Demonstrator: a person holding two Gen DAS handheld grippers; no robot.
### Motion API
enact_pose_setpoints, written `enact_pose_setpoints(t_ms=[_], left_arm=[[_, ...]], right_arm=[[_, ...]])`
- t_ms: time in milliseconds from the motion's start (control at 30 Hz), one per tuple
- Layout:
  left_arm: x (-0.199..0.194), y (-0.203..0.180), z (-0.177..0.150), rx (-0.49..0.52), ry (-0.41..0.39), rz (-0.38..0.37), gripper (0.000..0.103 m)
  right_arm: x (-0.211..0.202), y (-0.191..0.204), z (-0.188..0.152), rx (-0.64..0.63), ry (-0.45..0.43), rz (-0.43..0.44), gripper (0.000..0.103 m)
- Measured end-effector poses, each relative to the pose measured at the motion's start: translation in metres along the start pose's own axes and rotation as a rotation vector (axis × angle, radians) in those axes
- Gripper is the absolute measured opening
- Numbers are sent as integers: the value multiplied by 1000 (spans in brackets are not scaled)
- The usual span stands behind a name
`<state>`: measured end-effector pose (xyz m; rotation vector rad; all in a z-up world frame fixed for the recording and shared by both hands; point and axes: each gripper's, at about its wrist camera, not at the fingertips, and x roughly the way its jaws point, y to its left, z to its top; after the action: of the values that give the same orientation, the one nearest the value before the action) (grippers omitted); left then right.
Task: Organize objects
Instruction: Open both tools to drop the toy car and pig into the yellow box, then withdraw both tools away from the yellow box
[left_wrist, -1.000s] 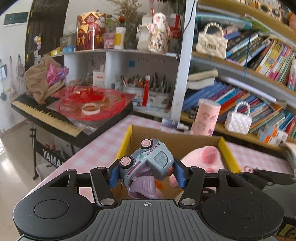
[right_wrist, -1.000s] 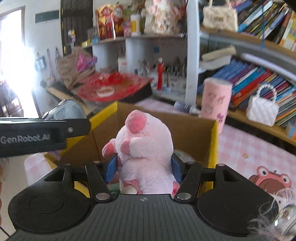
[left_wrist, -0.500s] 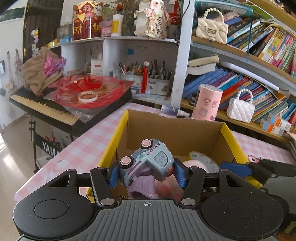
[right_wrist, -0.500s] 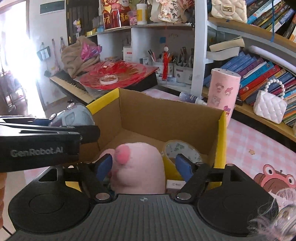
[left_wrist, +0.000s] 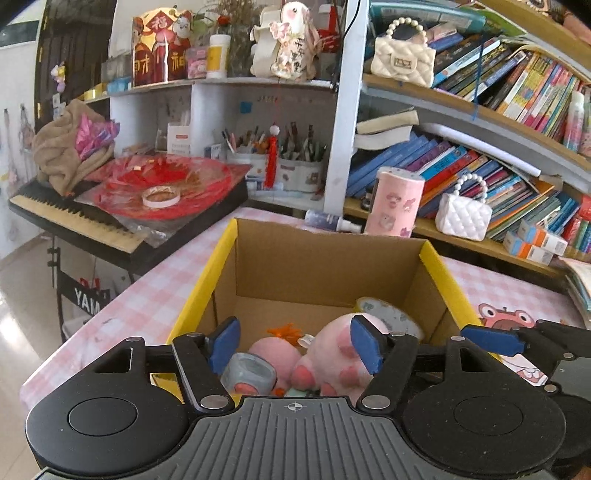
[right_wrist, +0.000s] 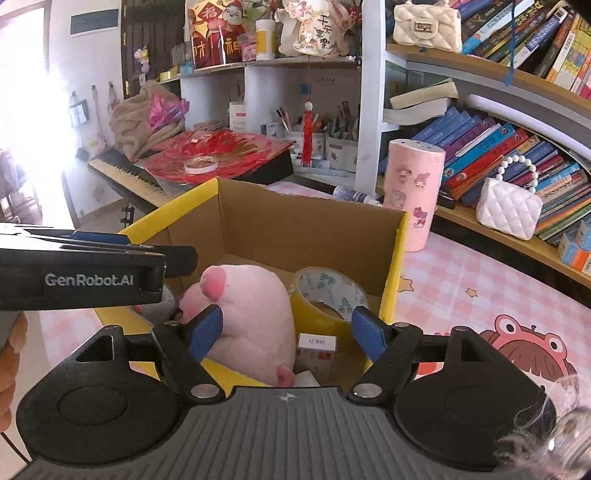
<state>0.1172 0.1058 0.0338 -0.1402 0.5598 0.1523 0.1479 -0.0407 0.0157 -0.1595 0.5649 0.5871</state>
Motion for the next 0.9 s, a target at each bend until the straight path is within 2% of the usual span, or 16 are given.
enact_pose_setpoints(t_ms=[433, 633, 900], left_arm=[[-51, -2, -14, 2, -31, -19, 75], [-69, -6, -22, 27, -27, -30, 80], [-86, -14, -41, 45, 10, -84, 83]], right_arm=[[-47, 0, -10, 29, -52, -24, 75], [-76, -4, -24, 70, -29, -87, 75], [-122, -3, -52, 178, 6, -188, 76]])
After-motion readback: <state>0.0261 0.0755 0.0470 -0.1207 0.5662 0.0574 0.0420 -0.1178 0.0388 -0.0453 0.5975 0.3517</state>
